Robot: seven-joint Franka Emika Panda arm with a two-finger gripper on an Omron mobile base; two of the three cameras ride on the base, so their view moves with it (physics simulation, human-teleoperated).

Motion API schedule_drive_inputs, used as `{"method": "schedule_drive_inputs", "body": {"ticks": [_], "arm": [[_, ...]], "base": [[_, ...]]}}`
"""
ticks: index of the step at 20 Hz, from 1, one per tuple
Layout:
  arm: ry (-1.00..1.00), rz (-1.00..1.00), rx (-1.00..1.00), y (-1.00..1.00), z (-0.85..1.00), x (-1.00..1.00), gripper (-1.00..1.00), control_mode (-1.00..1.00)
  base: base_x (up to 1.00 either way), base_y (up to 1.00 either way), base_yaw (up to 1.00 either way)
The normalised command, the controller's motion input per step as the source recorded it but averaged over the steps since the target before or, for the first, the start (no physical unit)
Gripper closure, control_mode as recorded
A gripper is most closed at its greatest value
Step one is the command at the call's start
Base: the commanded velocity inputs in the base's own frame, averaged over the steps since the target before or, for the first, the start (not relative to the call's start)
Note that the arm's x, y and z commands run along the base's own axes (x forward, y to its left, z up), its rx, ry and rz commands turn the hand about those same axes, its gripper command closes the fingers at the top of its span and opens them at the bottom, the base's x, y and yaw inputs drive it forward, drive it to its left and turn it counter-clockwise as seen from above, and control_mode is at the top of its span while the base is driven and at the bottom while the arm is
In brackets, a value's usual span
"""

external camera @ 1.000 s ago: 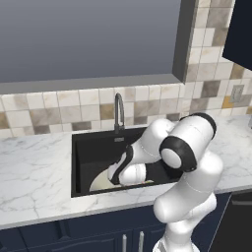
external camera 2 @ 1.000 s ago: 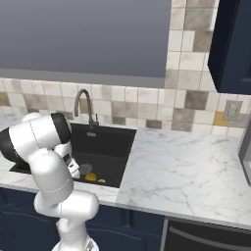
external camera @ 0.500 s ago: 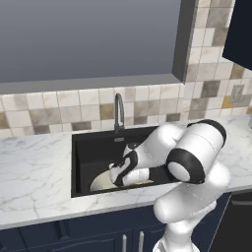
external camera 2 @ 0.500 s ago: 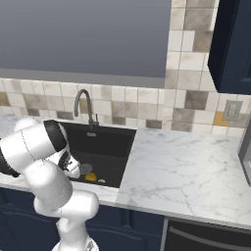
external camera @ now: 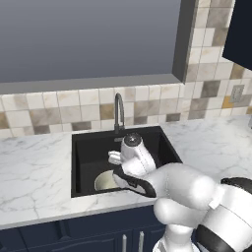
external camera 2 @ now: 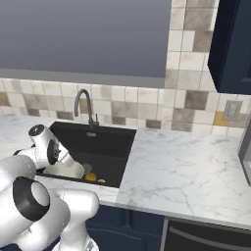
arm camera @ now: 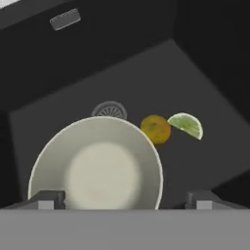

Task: Dump the lemon wedge and orange from the bowl so the bowl can be washed. Place the bowl in the sink after clearing the leftovers.

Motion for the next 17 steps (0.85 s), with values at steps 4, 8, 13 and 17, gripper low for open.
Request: {"method": "schedule_drive_inputs", "body": {"ticks": [4,8,13,17], "arm": [[-0.29,-0.02,-0.14,0.00,1.00,-0.23,-1.00,-1.00],[-0.28,0.00,-0.12,0.00,1.00,-0.39,-1.00,-1.00],[-0.19,0.00,-0.06,-0.02,1.00,-0.61,-1.00,-1.00],[-0.21,0.00,0.00,-0.38,1.00,-1.00,-1.00,-1.00]], "base": [[0.00,0.00,0.00],[0.00,0.00,0.00],[0.00,0.00,0.00],[0.00,0.00,0.00]]}}
